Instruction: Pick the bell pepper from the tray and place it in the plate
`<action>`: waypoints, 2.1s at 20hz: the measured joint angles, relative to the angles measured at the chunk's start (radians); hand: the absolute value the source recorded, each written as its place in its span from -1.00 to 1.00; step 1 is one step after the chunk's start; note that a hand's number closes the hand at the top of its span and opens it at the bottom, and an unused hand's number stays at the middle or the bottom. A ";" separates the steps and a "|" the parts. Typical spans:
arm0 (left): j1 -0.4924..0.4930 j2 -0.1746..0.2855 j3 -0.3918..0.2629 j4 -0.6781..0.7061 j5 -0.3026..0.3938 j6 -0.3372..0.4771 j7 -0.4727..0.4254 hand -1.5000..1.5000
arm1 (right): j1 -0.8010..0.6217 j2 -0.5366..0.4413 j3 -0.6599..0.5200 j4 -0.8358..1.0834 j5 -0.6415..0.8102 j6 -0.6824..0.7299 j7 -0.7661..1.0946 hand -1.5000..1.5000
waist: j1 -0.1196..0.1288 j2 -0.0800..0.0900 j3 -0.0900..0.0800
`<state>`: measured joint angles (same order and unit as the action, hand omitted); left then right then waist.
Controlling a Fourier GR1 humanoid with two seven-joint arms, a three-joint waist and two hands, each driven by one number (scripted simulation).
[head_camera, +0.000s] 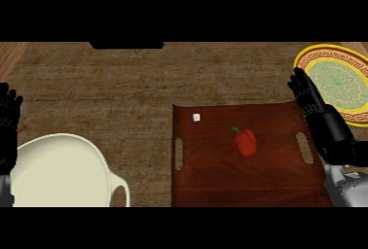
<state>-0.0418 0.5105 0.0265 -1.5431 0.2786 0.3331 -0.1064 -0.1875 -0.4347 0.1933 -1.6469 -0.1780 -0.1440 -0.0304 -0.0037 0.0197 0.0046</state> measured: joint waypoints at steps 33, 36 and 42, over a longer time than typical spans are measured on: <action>-0.018 -0.118 -0.134 0.203 -0.062 -0.236 -0.062 0.00 | 0.116 0.204 0.343 -0.022 0.992 -0.338 0.567 -1.00 | -0.012 -0.028 -0.005; -0.007 -0.128 -0.139 0.188 -0.075 -0.228 -0.069 0.00 | 0.115 0.187 0.361 -0.086 1.028 -0.191 0.707 -1.00 | -0.007 -0.028 -0.003; -0.027 -0.145 -0.130 0.205 -0.089 -0.236 -0.061 0.00 | 0.077 0.201 0.339 -0.174 1.019 0.039 0.906 -1.00 | -0.001 -0.025 -0.001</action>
<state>-0.0686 0.3659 -0.1036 -1.3380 0.1901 0.0967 -0.1675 -0.1104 -0.2334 0.5322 -1.8206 0.8411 -0.1054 0.8757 -0.0043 -0.0049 0.0033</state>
